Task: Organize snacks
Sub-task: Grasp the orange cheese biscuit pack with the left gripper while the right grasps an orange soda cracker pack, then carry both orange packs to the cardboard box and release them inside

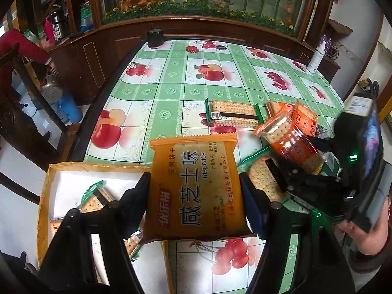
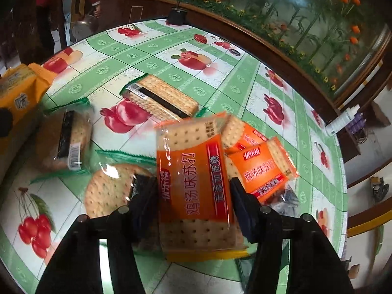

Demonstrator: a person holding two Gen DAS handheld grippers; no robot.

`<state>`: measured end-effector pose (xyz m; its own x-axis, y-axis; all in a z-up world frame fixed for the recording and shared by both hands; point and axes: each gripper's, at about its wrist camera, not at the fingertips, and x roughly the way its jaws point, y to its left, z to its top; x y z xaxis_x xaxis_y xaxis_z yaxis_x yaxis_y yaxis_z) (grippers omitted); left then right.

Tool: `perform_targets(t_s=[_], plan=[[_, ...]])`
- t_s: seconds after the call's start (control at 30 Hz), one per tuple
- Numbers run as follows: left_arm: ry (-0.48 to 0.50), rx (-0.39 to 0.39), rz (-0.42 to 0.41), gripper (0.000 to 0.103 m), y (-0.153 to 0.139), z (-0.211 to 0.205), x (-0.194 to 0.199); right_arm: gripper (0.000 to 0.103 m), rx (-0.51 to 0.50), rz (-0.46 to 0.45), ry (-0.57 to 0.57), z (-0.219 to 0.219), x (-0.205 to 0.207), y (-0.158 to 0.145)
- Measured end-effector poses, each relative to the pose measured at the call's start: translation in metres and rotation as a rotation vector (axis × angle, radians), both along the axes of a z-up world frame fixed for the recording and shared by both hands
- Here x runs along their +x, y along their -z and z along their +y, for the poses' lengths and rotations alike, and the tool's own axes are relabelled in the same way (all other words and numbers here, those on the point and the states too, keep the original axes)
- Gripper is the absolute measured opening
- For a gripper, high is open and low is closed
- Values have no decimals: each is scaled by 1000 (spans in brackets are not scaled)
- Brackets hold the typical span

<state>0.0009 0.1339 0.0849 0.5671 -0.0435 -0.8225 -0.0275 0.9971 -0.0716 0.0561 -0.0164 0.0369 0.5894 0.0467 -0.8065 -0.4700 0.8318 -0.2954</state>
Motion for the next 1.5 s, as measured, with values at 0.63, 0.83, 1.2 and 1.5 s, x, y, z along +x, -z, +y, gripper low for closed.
perform_targets(t_s=[0.63, 0.83, 1.2, 1.5], plan=[[23, 6, -50, 71, -4, -30, -31, 57, 424, 65, 2, -54, -60, -24], [18, 41, -94, 71, -8, -34, -49, 57, 435, 30, -19, -49, -75, -33], [-24, 52, -138, 71, -18, -15, -76, 56, 424, -15, -70, -32, -96, -45], [-65, 79, -156, 71, -21, 3, -88, 56, 410, -24, -107, -14, -101, -50]])
